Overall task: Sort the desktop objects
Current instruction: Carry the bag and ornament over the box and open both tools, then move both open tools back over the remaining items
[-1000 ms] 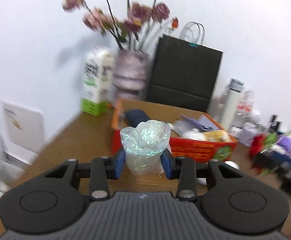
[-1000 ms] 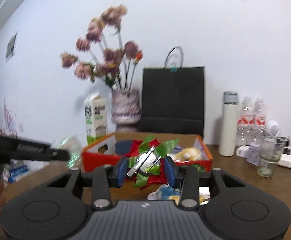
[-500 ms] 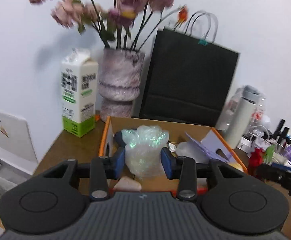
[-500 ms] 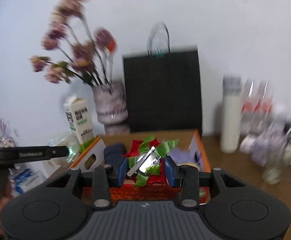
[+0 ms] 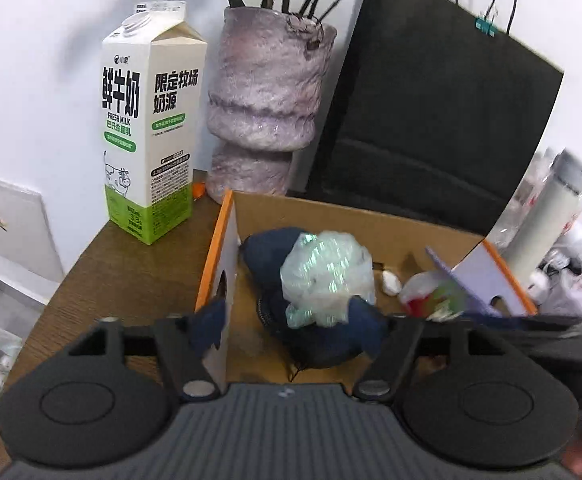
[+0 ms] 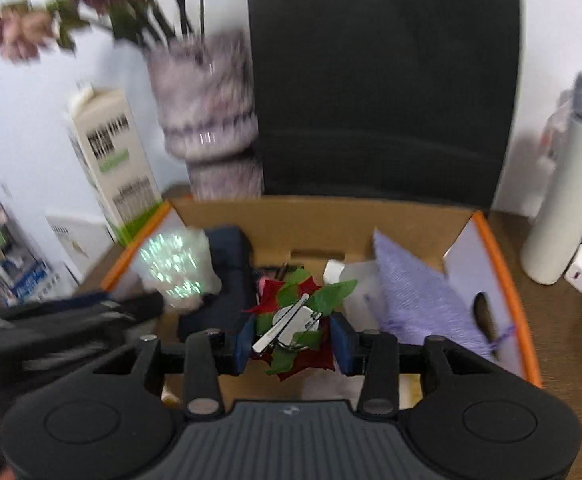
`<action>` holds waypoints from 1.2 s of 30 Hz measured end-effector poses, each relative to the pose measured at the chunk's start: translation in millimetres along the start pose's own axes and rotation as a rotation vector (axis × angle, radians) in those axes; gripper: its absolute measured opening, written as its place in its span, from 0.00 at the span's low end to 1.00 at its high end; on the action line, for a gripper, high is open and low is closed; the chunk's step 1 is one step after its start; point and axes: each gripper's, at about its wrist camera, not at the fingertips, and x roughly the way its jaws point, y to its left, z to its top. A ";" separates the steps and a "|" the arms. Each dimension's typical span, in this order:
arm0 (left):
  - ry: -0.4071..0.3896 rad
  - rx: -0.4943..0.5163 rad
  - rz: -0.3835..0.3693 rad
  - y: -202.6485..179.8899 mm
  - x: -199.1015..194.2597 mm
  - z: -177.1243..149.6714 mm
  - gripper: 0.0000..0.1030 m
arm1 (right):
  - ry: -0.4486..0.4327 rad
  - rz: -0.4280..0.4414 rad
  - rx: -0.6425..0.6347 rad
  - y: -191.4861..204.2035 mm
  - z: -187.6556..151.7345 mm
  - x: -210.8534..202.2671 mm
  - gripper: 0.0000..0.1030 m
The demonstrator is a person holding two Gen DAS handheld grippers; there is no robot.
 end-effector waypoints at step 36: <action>-0.066 0.143 0.140 -48.4 -171.8 -191.5 1.00 | -0.208 -0.136 -0.054 -33.8 -219.1 -191.8 0.87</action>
